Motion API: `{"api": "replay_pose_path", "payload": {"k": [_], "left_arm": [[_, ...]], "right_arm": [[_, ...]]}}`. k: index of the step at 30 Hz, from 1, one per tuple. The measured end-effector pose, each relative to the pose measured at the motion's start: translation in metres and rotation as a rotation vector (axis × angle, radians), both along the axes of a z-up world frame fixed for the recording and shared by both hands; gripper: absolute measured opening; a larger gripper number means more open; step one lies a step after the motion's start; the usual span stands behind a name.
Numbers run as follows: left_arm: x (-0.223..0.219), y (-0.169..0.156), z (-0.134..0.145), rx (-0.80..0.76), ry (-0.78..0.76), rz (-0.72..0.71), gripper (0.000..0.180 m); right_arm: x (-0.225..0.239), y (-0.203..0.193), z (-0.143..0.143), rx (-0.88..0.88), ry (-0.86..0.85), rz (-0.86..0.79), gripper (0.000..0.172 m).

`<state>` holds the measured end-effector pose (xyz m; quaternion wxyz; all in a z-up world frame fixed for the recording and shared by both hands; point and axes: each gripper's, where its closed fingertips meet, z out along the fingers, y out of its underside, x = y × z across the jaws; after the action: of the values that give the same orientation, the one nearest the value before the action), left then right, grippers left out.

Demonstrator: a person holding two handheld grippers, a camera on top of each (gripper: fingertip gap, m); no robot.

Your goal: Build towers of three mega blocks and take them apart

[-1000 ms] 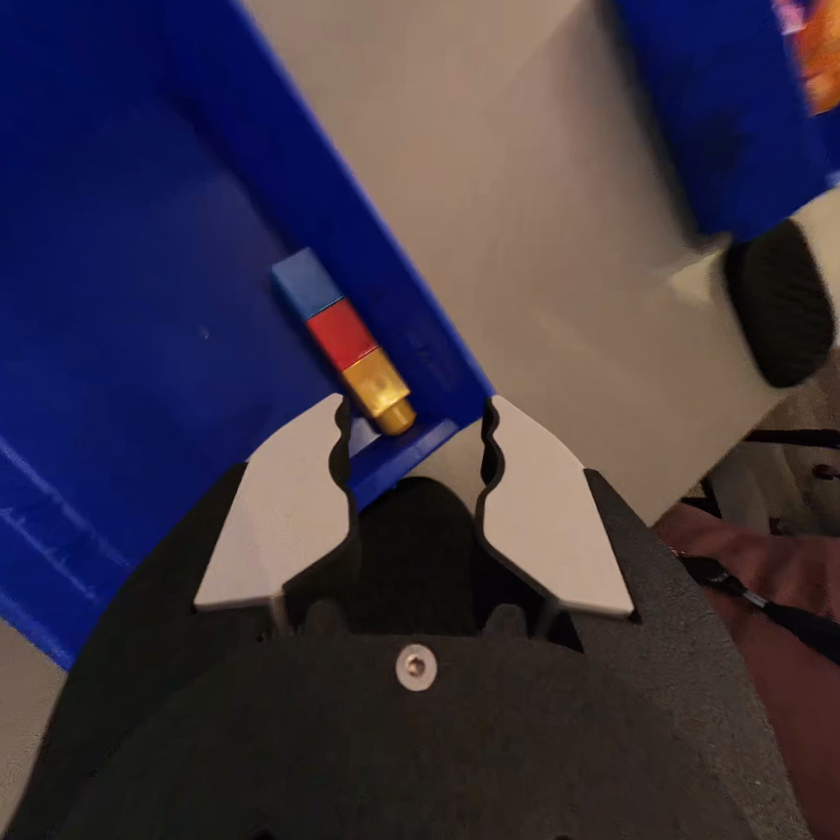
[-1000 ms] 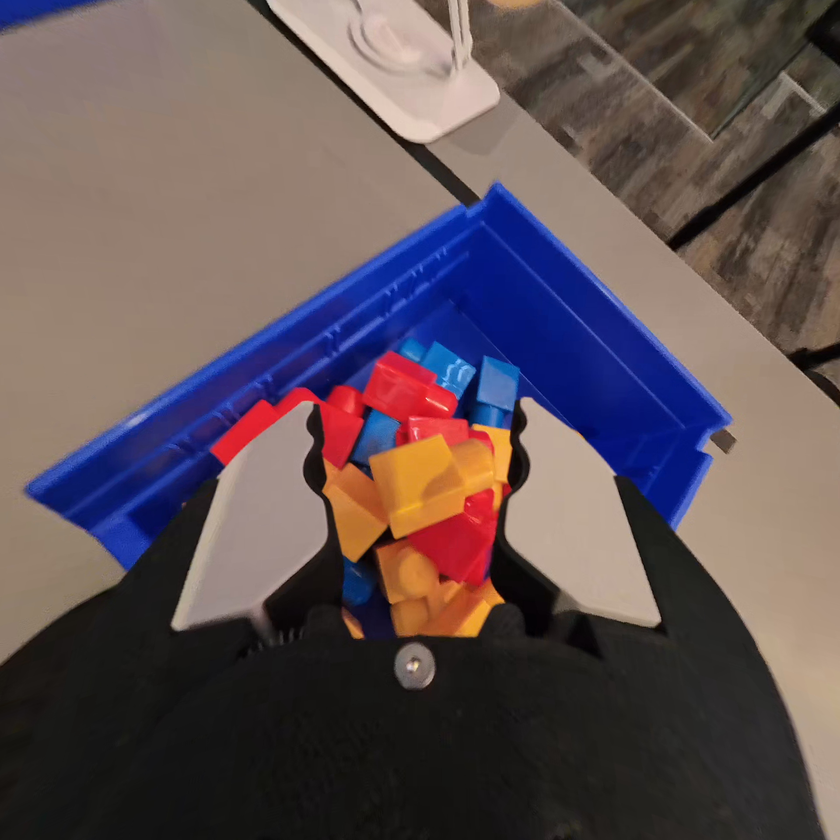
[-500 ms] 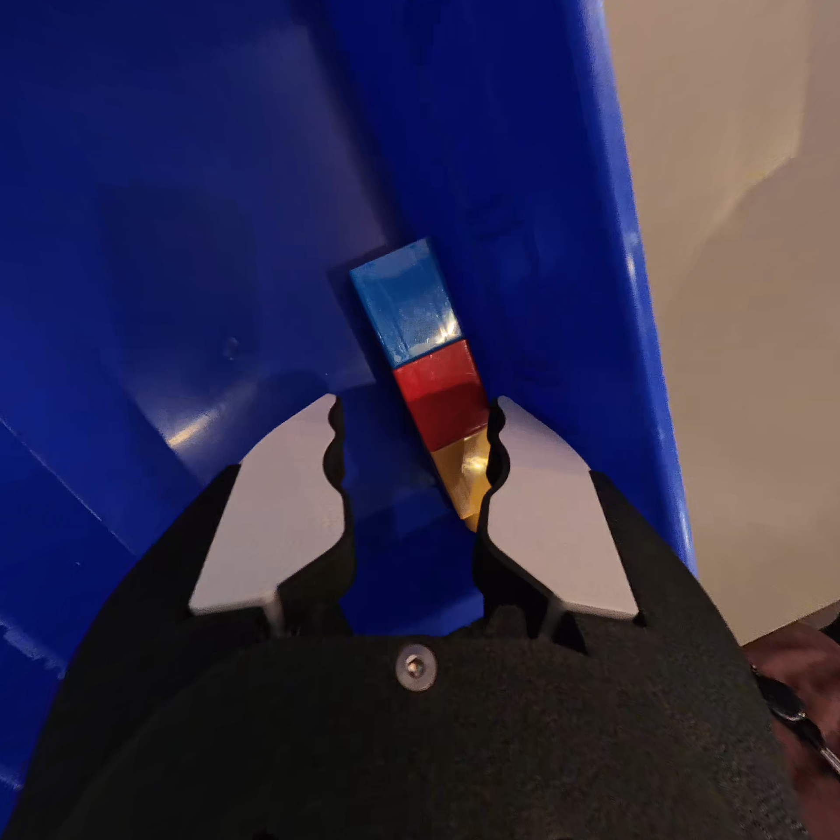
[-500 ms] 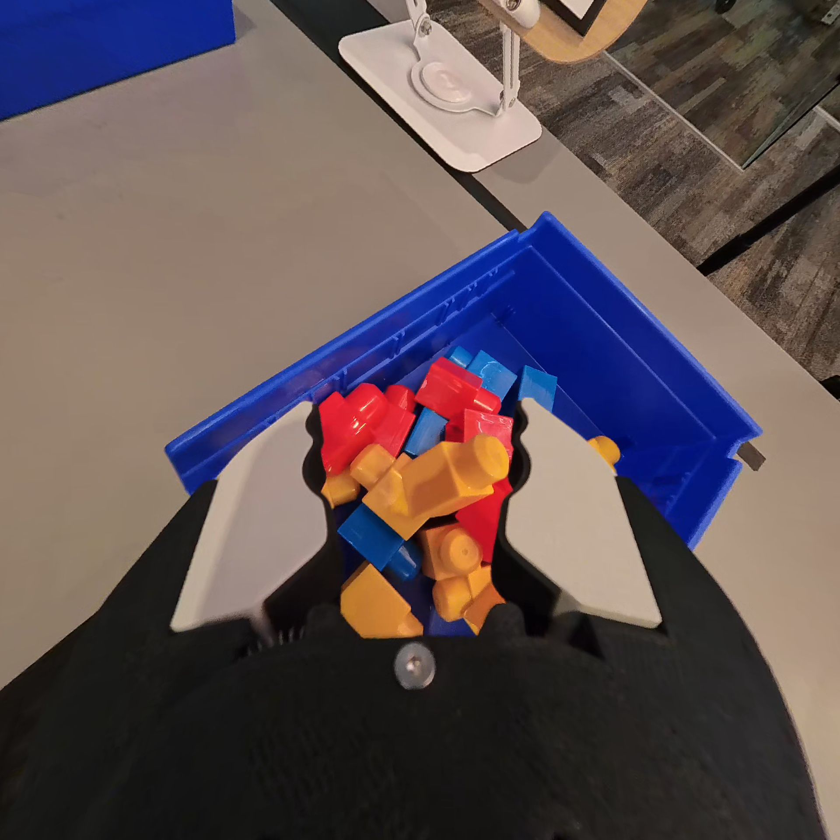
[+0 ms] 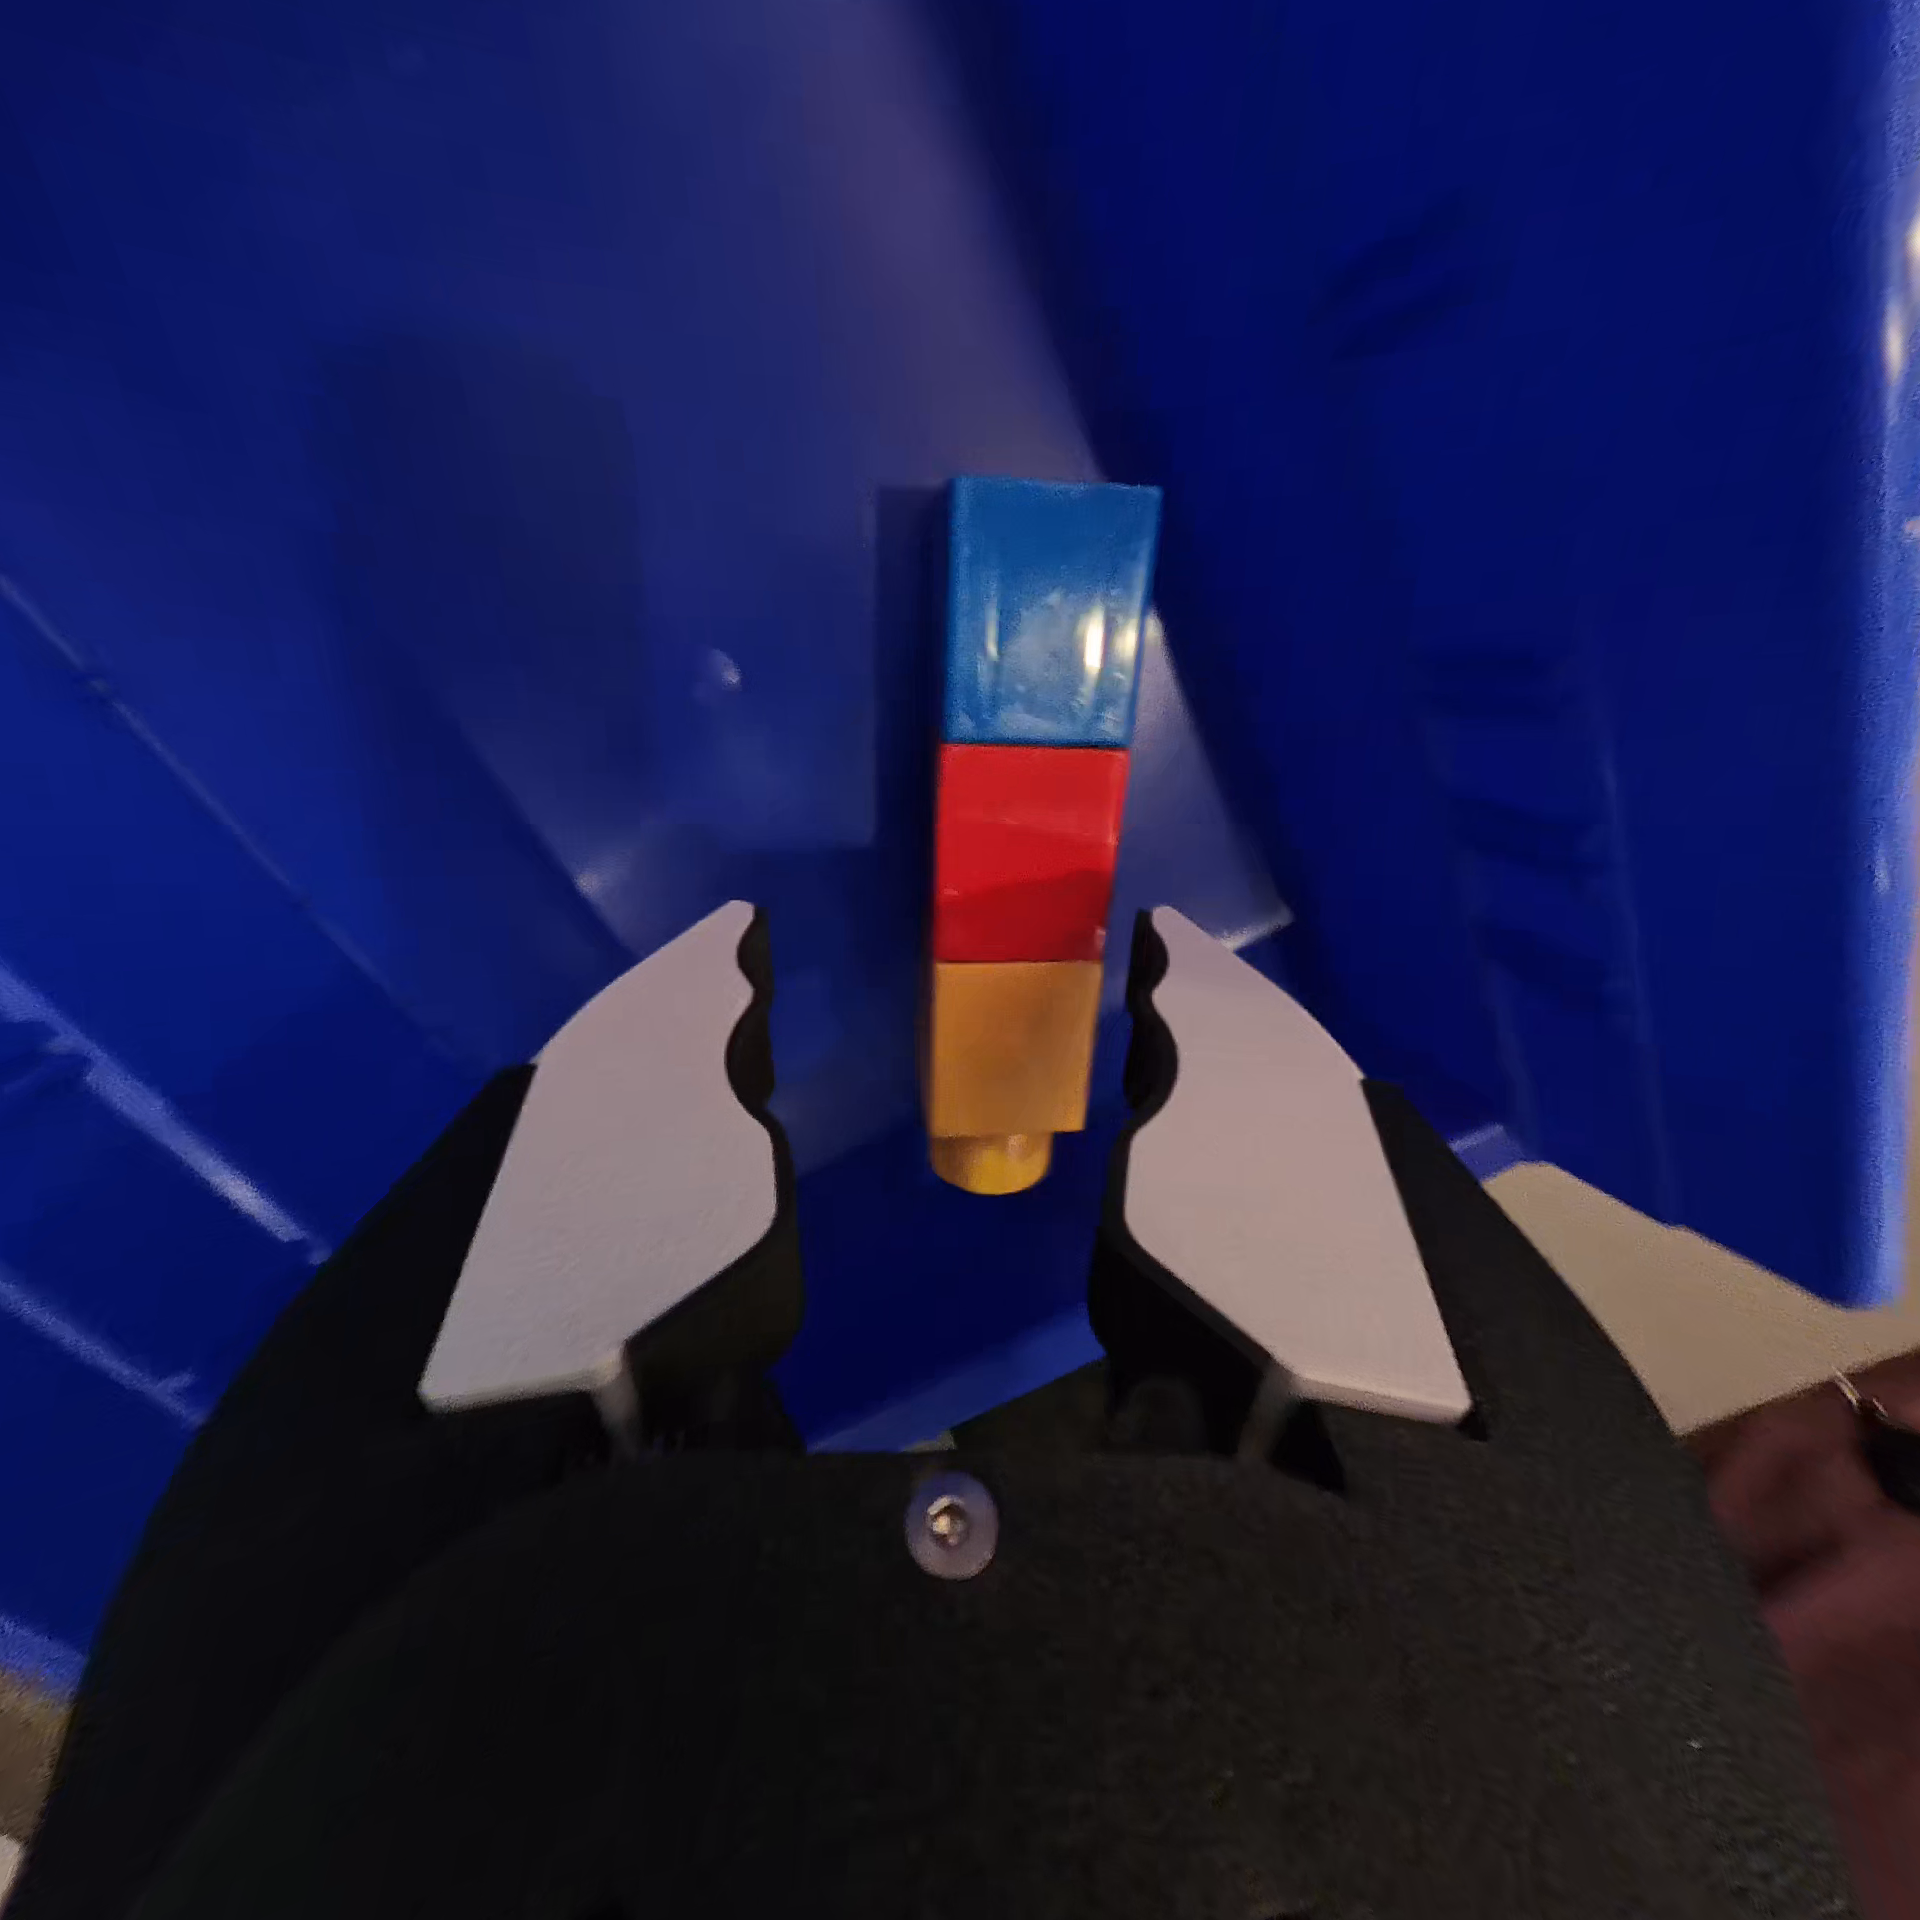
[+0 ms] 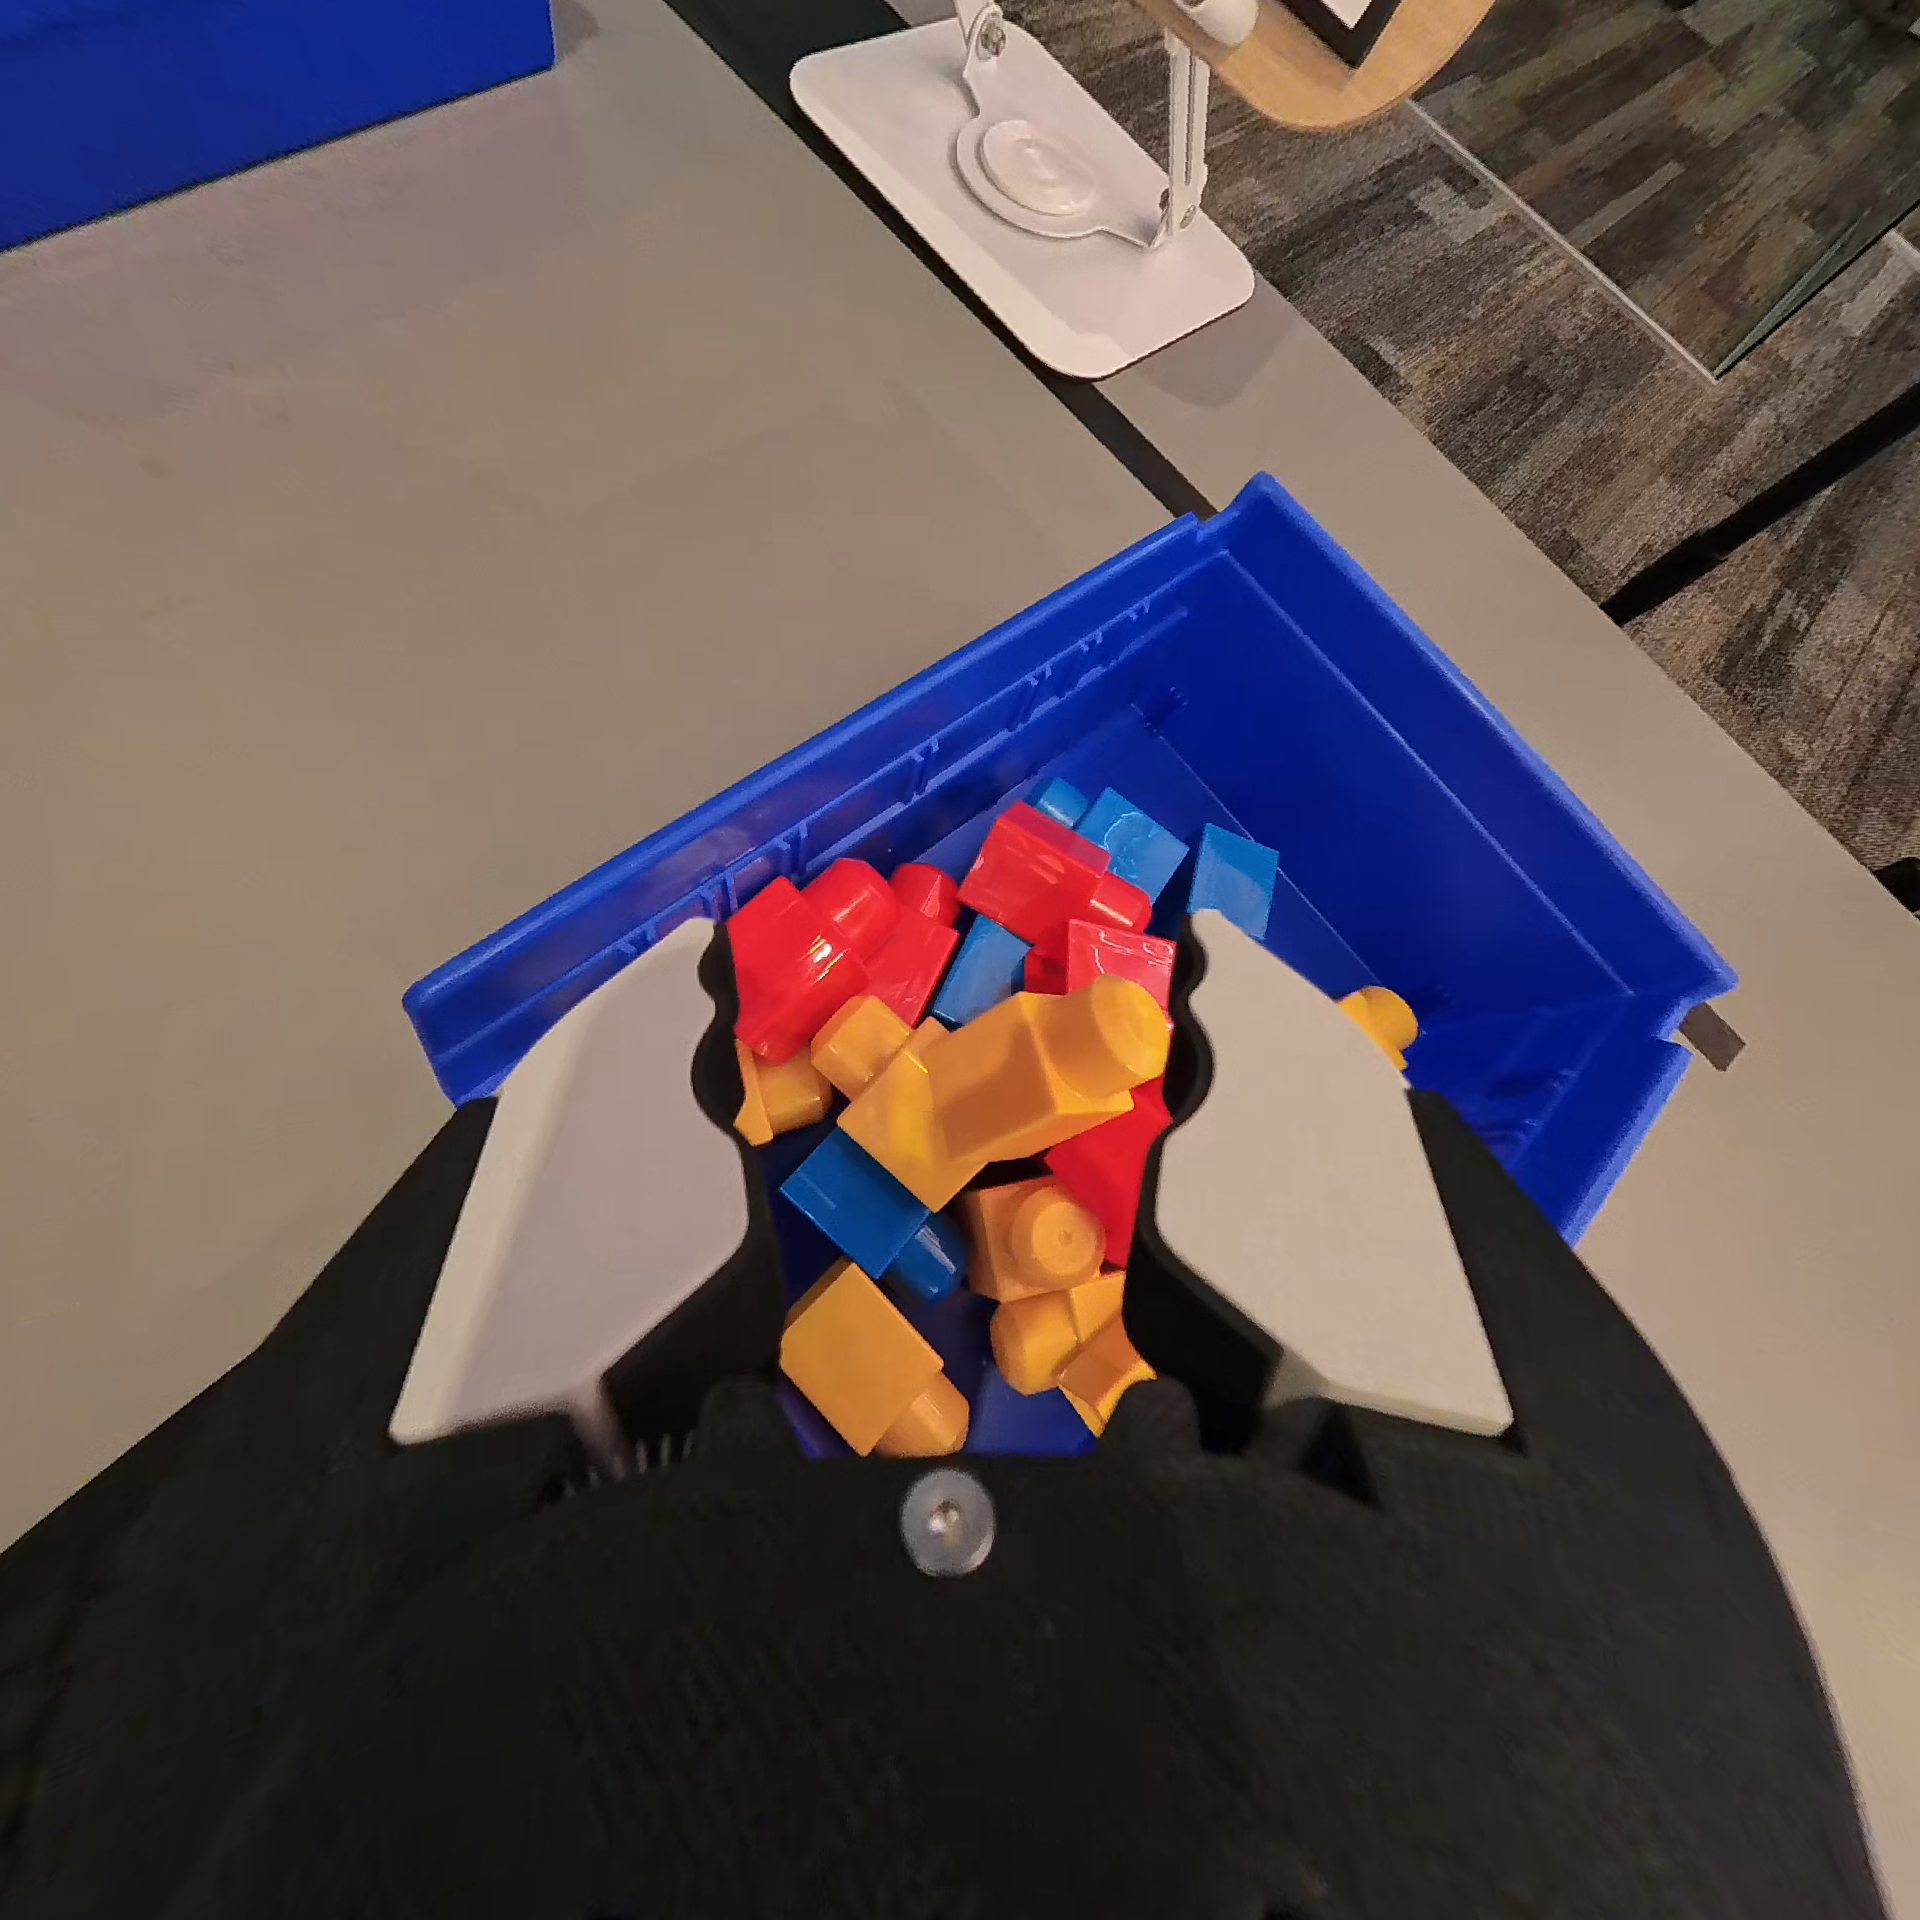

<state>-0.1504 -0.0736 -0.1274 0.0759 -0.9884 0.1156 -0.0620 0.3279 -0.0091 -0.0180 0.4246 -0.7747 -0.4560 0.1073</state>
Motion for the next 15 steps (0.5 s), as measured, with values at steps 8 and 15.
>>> {"api": "replay_pose_path", "payload": {"k": [8, 15], "left_arm": [[0.005, 0.004, -0.017, 0.069, 0.056, -0.152, 0.07], [0.008, 0.005, -0.021, 0.002, 0.057, -0.204, 0.036]], "right_arm": [[-0.01, -0.001, -0.006, -0.019, -0.026, 0.024, 0.081], [-0.02, -0.005, -0.009, -0.03, -0.053, 0.045, 0.079]]}}
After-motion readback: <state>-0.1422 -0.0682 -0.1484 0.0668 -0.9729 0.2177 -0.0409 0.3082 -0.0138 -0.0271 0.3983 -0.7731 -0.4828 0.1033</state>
